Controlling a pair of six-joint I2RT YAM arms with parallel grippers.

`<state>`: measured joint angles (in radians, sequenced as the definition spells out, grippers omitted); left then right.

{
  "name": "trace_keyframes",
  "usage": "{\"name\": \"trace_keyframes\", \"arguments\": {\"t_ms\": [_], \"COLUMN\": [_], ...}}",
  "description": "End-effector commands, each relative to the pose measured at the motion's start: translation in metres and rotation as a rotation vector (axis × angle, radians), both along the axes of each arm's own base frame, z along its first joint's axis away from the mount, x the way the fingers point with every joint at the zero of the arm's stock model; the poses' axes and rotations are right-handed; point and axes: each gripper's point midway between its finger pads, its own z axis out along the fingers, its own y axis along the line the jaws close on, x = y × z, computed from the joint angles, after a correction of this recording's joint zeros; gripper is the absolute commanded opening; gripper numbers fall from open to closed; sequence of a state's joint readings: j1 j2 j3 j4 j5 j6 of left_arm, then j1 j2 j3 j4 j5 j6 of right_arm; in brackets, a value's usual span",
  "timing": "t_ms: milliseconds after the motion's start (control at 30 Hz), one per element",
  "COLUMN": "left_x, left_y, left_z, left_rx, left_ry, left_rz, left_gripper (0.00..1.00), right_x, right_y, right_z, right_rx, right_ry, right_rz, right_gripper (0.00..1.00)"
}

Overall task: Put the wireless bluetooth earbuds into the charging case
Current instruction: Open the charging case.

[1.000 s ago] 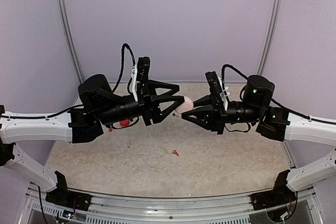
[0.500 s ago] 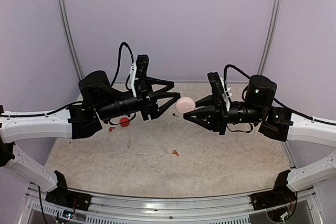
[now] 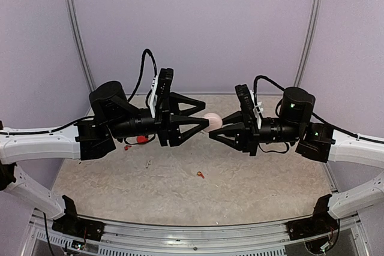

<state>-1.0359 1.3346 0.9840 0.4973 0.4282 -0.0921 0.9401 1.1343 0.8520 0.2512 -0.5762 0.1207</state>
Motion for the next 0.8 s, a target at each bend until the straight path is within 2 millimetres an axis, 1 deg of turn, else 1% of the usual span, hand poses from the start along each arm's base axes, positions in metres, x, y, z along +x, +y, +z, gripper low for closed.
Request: {"name": "trace_keyframes", "arguments": {"t_ms": [0, 167, 367, 433, 767], "left_x": [-0.011, 0.006, 0.017, 0.021, 0.035], "left_y": [0.0, -0.007, -0.009, -0.008, 0.006], "left_z": [0.008, -0.004, -0.006, -0.005, 0.017], "left_rx": [-0.014, 0.058, 0.08, 0.078, -0.007], "left_ry": [-0.03, -0.01, 0.012, 0.019, 0.039], "left_rz": [-0.052, 0.023, 0.073, 0.09, 0.129], "left_gripper": [0.64, 0.62, 0.61, 0.6, 0.59], "right_x": [0.002, 0.0, -0.004, -0.005, -0.01], "right_y": [-0.001, 0.001, 0.002, 0.002, 0.007], "right_z": [0.007, 0.009, 0.009, 0.007, -0.001], "right_rx": [0.013, 0.018, 0.018, 0.015, -0.016], "right_ry": [-0.009, -0.01, -0.011, -0.013, -0.025], "right_rz": [-0.013, 0.008, 0.027, 0.032, 0.043], "right_gripper": [0.03, 0.03, 0.02, 0.02, 0.01]}}
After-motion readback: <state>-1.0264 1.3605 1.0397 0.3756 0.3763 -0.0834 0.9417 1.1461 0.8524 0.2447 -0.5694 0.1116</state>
